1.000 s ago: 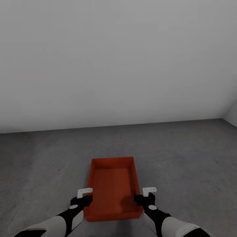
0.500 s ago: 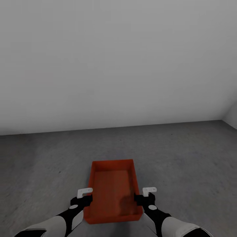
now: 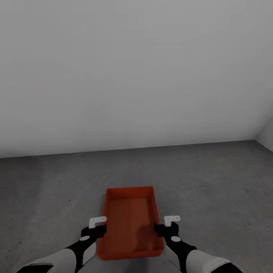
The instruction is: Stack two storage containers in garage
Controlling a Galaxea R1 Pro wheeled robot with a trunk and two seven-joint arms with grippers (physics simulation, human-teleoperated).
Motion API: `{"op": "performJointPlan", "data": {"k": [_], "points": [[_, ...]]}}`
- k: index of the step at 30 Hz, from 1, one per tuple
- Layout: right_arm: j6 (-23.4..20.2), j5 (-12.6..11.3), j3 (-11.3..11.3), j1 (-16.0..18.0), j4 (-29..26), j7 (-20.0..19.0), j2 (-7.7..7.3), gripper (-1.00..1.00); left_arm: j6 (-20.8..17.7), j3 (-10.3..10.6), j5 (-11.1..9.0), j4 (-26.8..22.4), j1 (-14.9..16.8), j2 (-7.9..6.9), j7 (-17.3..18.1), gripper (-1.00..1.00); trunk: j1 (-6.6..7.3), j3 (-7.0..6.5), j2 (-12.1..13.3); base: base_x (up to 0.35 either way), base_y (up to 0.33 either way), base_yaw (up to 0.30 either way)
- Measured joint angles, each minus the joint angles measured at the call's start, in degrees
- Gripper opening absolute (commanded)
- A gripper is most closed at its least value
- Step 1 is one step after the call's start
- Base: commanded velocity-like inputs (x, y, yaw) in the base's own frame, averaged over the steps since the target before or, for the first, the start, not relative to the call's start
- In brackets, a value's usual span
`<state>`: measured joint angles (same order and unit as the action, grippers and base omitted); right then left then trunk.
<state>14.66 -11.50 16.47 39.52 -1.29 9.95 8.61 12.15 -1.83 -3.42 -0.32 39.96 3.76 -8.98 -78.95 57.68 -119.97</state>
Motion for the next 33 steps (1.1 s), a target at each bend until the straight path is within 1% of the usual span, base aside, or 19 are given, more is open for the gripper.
{"op": "performJointPlan", "data": {"k": [33], "points": [[-0.1, 0.0, 0.0, 0.0, 0.0, 0.0, 0.00, 1.00, 0.0, 0.0, 0.0, 0.0, 0.0, 0.00, 0.0, 1.00, 7.25, -5.92, 13.2, 0.000, 0.000, 0.000]]}}
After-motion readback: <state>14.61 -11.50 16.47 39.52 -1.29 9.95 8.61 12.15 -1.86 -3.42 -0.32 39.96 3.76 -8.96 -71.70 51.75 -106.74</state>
